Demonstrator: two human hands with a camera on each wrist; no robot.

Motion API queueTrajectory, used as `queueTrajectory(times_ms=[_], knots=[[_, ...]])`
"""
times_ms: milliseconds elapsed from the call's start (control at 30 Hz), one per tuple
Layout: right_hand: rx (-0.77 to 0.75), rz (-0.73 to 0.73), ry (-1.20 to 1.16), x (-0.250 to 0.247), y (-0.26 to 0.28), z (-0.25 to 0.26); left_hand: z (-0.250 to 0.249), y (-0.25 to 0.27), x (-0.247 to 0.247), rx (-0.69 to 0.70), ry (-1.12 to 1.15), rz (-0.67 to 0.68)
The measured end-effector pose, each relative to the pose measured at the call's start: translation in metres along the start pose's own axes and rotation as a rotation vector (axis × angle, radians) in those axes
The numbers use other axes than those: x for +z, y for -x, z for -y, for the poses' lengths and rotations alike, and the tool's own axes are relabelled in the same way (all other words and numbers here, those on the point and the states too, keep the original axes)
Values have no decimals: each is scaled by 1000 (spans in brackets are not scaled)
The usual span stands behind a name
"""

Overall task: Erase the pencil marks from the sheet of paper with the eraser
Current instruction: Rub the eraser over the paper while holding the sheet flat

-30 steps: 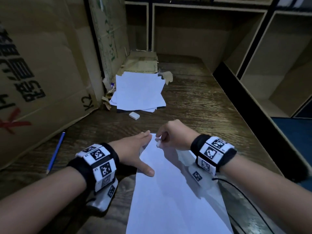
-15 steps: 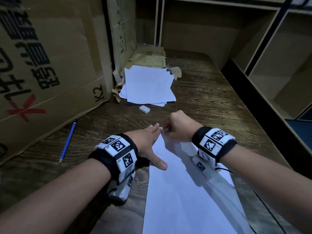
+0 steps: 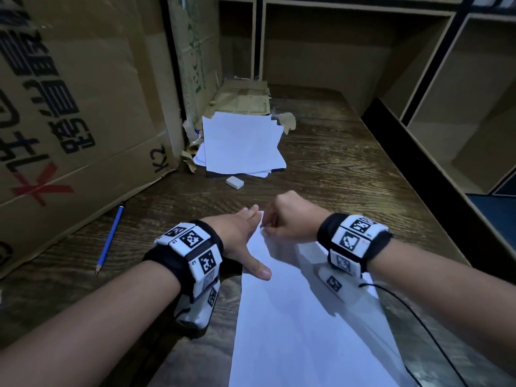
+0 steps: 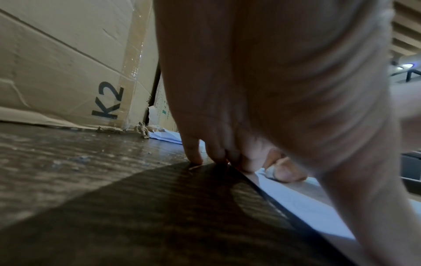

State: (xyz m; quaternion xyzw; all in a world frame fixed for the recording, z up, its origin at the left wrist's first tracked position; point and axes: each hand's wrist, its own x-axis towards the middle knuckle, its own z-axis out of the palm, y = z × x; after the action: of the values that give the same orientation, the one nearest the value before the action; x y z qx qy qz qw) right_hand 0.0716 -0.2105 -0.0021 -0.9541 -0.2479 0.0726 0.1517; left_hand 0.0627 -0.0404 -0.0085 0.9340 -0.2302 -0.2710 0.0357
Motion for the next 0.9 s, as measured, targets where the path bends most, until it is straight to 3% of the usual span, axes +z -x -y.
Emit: queueTrajectory(times_ms=[100, 233, 367, 500, 667, 800, 900], knots=[[48, -78, -5, 1, -11, -4, -2, 0, -1, -8, -15, 1], [-64, 4, -37, 15, 3, 13, -1, 1, -3, 5, 45, -18], [81, -98, -38, -1, -12, -8, 1, -3, 1, -21, -41, 12], [-39, -26, -49, 14, -1, 11, 2, -2, 1, 0, 18, -16], [110, -107, -65, -3, -12, -9, 4, -5, 2, -24, -43, 23], [-16, -43, -86, 13, -3, 9, 7, -7, 4, 22, 19, -13], [100, -119, -93, 4, -12, -9, 7, -8, 4, -1, -21, 16]])
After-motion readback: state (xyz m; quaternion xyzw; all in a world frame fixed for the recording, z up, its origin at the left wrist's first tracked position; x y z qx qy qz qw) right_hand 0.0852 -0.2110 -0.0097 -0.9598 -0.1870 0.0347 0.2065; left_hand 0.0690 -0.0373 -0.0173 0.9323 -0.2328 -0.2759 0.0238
